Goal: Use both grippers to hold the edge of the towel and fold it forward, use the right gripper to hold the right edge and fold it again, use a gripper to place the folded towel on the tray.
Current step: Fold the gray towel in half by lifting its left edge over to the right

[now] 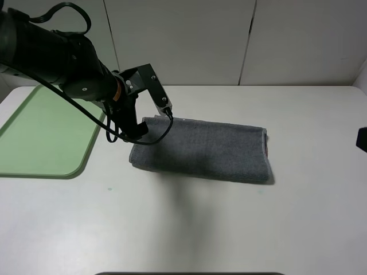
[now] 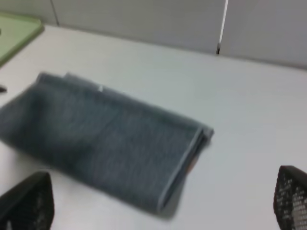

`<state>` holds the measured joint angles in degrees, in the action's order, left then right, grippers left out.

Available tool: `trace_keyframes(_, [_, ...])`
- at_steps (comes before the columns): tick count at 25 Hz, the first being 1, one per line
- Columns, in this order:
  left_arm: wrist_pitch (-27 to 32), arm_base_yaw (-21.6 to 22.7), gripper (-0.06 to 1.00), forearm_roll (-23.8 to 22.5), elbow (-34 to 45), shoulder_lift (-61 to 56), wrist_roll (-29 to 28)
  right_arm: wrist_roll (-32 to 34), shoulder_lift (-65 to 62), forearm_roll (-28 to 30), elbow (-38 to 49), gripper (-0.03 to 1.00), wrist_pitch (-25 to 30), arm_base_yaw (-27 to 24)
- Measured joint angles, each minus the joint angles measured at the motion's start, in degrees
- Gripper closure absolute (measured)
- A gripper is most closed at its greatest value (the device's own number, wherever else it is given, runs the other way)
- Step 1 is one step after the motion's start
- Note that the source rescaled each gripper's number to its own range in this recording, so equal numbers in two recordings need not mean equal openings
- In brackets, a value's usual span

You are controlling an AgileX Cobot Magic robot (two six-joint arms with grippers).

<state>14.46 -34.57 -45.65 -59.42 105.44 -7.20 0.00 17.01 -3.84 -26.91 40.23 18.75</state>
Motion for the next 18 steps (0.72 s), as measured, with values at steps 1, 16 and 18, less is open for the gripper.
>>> trace_keyframes(1, [0.0,0.0,-0.05,0.0,0.0,0.0,0.0,0.0,-1.0,-0.2,0.0,-0.03,2.1,0.0])
trace_keyframes(16, [0.2,0.0,-0.05,0.0,0.0,0.0,0.0,-2.1,-12.7,-2.1,-2.8,-0.03,21.9,0.0])
trace_keyframes(18, [0.2,0.0,-0.05,0.0,0.0,0.0,0.0,-2.2,-15.8,-2.2,-2.8,-0.03,21.9,0.0])
